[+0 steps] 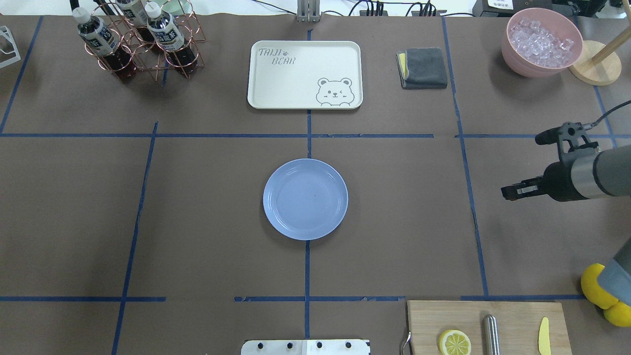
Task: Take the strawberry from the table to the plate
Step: 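Carry the strawberry with the right gripper over the light blue plate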
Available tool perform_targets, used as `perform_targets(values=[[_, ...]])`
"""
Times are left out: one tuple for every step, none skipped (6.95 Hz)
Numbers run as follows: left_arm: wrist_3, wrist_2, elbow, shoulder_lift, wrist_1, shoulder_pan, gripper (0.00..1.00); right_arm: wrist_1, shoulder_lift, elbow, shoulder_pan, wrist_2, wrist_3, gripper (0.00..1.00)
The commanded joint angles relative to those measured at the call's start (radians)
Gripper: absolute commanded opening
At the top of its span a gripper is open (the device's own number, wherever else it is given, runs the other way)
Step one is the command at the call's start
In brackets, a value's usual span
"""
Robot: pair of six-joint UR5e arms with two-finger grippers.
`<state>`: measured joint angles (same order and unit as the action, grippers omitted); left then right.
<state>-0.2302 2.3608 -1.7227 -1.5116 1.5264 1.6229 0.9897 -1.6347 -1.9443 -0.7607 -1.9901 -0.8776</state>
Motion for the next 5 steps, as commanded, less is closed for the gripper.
perform_targets(values=[[0.000, 0.000, 0.000, -0.001, 0.000, 0.000, 1.00, 0.429, 0.354, -0.055, 0.129, 0.086, -0.180, 0.00], [0.000, 0.001, 0.000, -0.001, 0.000, 0.000, 1.00, 0.580, 0.507, -0.032, 0.238, 0.185, -0.257, 0.00], [0.000, 0.000, -0.009, 0.002, -0.002, 0.000, 1.00, 0.624, 0.647, 0.063, 0.288, 0.236, -0.337, 0.00], [0.000, 0.000, -0.012, 0.002, -0.002, 0.000, 1.00, 0.624, 0.762, 0.179, 0.329, 0.275, -0.395, 0.00], [0.000, 0.000, -0.012, 0.002, -0.002, 0.000, 1.00, 0.619, 0.874, 0.326, 0.354, 0.322, -0.426, 0.00]])
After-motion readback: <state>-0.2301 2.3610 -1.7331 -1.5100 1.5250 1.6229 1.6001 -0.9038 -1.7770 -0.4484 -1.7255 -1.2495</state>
